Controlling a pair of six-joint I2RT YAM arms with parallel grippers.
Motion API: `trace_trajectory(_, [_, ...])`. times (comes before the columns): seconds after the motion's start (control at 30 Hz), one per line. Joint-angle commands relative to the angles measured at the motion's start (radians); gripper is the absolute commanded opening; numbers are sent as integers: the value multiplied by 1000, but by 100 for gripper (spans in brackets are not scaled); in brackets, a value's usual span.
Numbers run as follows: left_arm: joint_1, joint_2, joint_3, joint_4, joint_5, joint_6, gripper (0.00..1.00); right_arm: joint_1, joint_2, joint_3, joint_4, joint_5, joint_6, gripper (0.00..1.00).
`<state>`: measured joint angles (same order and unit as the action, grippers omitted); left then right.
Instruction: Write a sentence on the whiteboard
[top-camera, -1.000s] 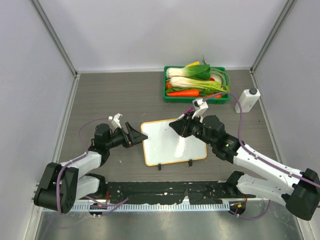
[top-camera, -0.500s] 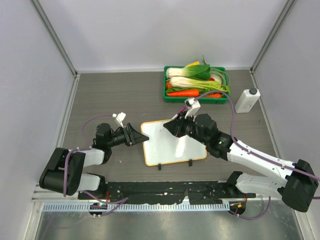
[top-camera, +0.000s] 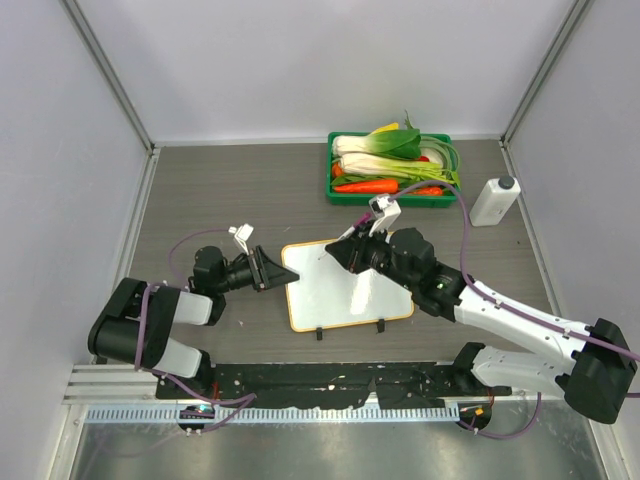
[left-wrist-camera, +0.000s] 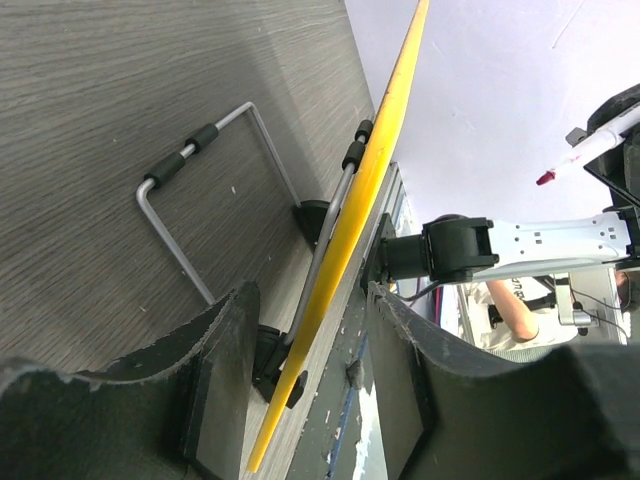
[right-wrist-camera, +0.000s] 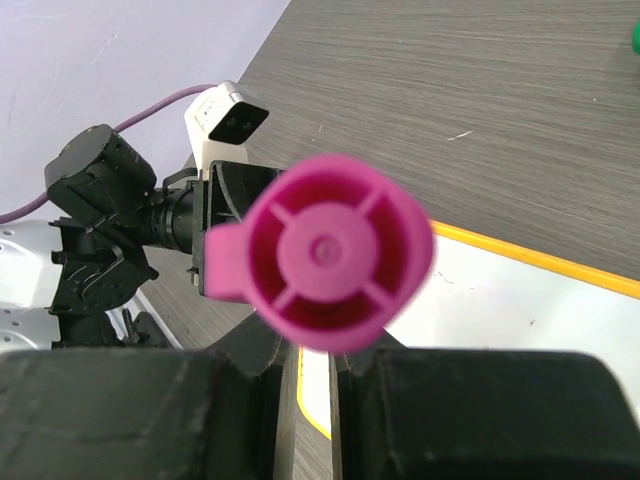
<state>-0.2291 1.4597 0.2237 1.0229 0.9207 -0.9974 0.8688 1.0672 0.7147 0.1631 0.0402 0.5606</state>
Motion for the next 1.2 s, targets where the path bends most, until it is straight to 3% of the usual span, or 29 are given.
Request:
trace_trajectory(0.0, [-3,-4,25,66,20,3,49,6,-27,34,30,43,-25,1])
trace_trajectory(0.4, [-3,-33,43,-57,4,60,37,9,-16,71,-34,72,-63,1])
trace_trajectory(0.63, [-3,-55,34,-72,15,69,16,54,36,91,-27,116,-103,2])
trace_trajectory(0.8, [-4,-110,23,-180,6,124,3,108,71,97,6,173,-143,1])
trace_trajectory(0.97, [-6,-205,26,-364,-54,227,1,141,88,75,52,240,-166,1])
trace_trajectory(1.17, [-7,-222,26,-402,-72,246,0,162,123,74,105,274,-168,1])
